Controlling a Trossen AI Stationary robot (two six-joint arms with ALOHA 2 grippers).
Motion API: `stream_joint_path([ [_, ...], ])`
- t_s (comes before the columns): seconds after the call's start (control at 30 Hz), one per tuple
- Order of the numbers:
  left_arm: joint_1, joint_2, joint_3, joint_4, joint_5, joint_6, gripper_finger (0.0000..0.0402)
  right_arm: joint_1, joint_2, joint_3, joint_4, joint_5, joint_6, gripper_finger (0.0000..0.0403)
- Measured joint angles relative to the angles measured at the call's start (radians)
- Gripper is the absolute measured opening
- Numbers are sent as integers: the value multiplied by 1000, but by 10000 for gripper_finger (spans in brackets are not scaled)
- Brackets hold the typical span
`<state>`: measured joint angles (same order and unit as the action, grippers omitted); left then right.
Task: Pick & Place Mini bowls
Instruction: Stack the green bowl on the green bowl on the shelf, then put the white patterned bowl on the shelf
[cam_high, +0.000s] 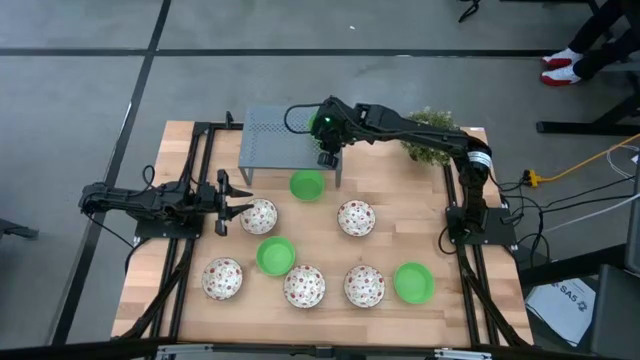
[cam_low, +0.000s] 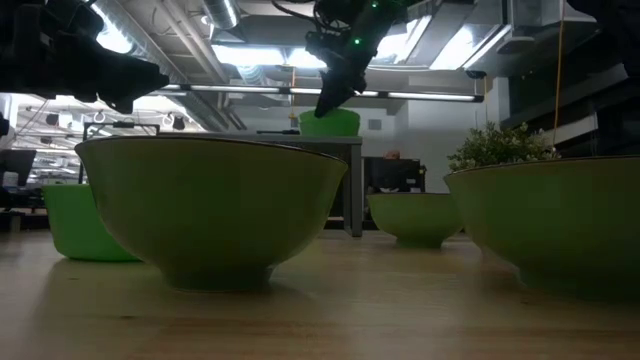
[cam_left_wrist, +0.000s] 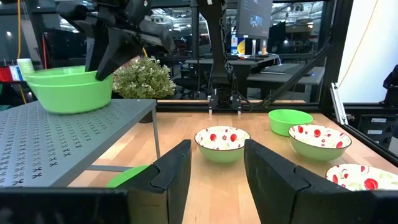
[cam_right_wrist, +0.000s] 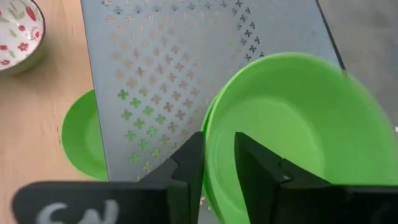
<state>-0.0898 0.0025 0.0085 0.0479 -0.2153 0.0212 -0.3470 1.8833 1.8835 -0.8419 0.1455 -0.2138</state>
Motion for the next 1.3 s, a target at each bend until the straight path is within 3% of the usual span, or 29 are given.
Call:
stream_joint_path([
  [0.53,0,0,0,0,0,0,143,34,0,275,-54,-78,29,176],
  [0.8,0,0,0,0,0,0,143,107,0,327,-47,-78,101,180],
  [1.3,0,0,0,0,0,0,143,300,-1,333,-38,-166,529,171],
])
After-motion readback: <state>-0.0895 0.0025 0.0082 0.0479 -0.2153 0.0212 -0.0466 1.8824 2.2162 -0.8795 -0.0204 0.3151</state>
